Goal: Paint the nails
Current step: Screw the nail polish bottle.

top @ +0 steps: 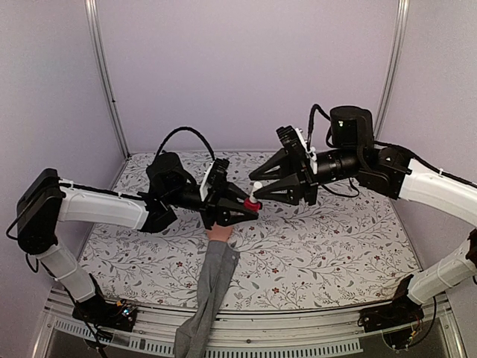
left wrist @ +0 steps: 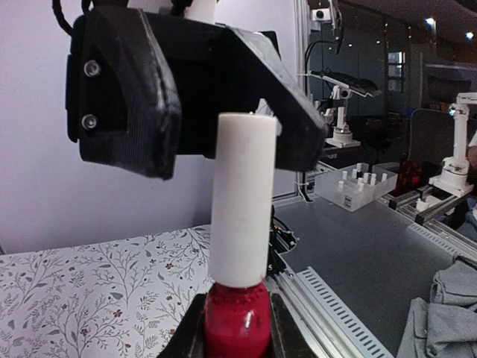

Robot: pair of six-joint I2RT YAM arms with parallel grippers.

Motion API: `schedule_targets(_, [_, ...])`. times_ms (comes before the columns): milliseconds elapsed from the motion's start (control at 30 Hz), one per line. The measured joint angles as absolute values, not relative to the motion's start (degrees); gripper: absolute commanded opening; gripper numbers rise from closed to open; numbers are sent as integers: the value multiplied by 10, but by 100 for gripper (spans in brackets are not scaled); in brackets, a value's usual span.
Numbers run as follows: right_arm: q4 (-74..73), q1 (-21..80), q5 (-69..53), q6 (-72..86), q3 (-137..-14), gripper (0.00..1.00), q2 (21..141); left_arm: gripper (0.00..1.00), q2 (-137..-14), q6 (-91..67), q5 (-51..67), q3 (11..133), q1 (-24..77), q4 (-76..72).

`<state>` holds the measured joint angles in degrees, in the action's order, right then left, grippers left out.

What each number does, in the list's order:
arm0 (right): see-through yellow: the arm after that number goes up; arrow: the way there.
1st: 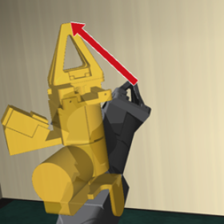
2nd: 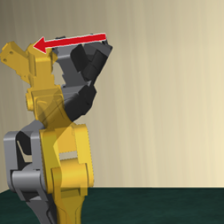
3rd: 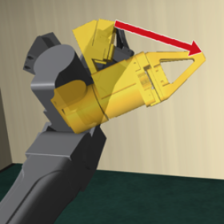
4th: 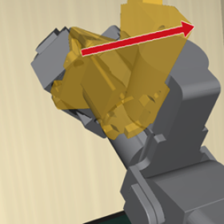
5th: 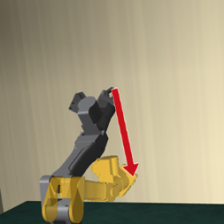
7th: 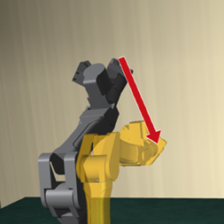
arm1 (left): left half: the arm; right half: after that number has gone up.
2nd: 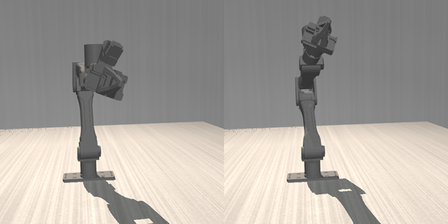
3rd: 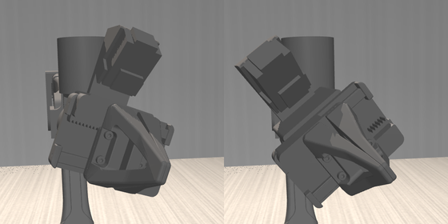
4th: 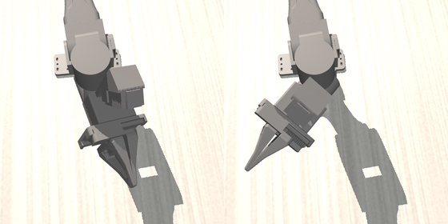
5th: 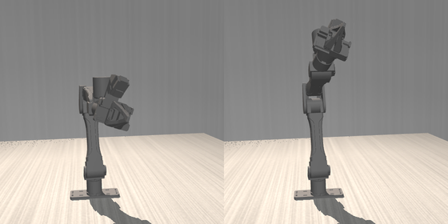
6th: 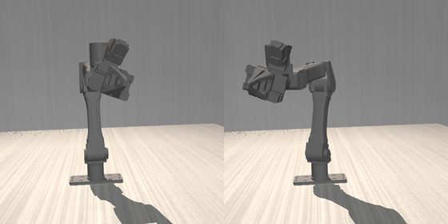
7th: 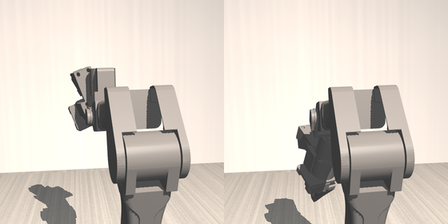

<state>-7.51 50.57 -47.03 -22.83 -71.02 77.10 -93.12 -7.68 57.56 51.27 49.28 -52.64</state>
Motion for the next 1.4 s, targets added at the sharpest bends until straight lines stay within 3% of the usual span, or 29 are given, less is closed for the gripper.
schedule_targets(267, [-120, 515, -484, -248, -741, 35, 797, 0, -939, -98, 607, 518, 491, -527])
schedule_targets(667, [-154, 521, -477, -268, -747, 11, 811, 0, -950, -127, 625, 518, 486, -553])
schedule_targets(833, [-150, 521, -472, -268, -747, 6, 812, 0, -950, -134, 622, 515, 484, -562])
schedule_targets(1100, [-134, 520, -462, -255, -747, 0, 817, 0, -940, -123, 577, 495, 483, -579])
schedule_targets(1400, [-93, 516, -417, -227, -750, 0, 828, 0, -905, -79, 458, 462, 482, -573])
